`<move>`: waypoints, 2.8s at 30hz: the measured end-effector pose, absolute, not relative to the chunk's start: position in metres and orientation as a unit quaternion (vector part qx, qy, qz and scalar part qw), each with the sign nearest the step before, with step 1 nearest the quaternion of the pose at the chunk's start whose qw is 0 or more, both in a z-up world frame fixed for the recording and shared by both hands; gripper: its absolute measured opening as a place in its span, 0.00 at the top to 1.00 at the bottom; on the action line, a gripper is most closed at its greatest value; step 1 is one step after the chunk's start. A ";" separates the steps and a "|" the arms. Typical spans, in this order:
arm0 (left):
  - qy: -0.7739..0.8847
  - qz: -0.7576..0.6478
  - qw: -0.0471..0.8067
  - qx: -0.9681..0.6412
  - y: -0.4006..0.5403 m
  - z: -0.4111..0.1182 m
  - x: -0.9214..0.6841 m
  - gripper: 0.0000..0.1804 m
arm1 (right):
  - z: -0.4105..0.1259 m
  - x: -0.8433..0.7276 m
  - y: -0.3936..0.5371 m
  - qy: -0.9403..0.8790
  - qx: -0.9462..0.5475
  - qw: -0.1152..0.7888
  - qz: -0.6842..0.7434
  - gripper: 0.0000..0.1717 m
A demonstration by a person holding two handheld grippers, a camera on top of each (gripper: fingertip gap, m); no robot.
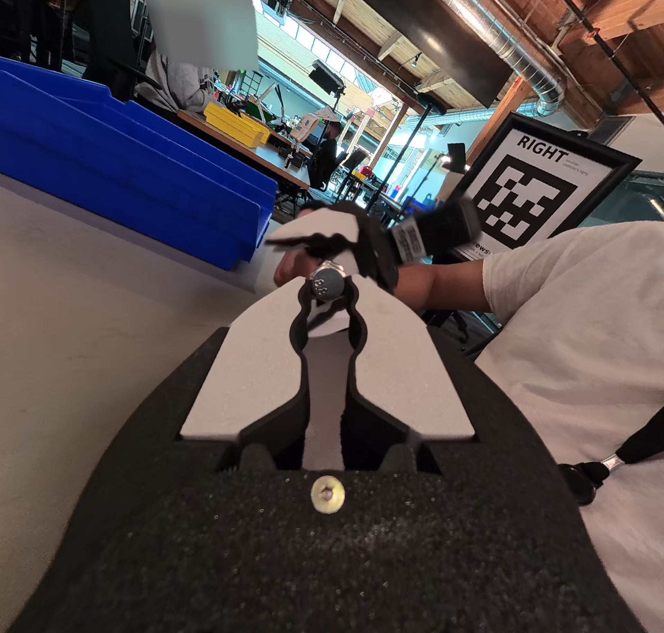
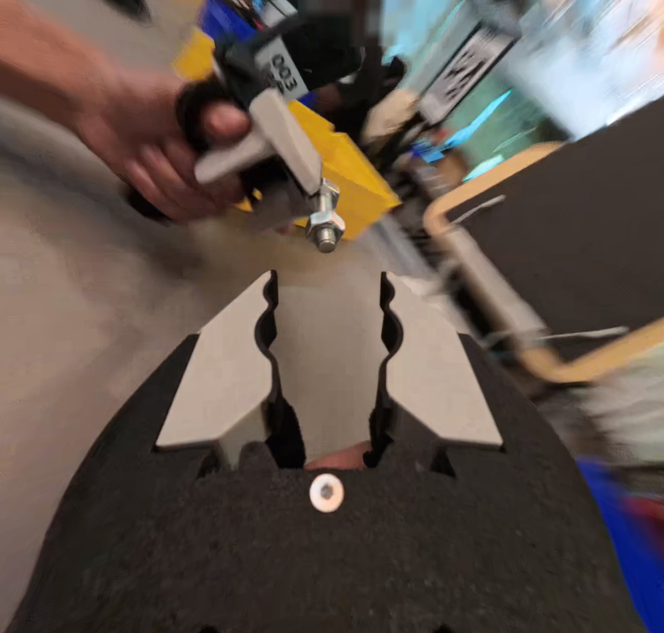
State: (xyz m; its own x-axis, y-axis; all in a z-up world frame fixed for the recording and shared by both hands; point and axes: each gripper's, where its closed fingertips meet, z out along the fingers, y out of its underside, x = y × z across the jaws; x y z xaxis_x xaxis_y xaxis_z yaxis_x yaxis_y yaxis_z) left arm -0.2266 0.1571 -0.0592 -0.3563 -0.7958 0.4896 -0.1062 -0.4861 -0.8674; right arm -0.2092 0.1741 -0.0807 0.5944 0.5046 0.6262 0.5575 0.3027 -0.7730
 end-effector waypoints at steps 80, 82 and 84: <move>0.454 -0.693 0.261 -0.496 0.154 -0.056 -0.231 0.90 | -0.060 -0.233 0.154 -0.158 -0.646 0.402 0.630 0.90; 0.449 -0.698 0.260 -0.495 0.154 -0.054 -0.231 0.90 | -0.056 -0.230 0.152 -0.175 -0.632 0.420 0.627 0.86; 0.446 -0.698 0.261 -0.496 0.155 -0.054 -0.233 0.91 | -0.055 -0.225 0.153 -0.214 -0.638 0.469 0.572 0.79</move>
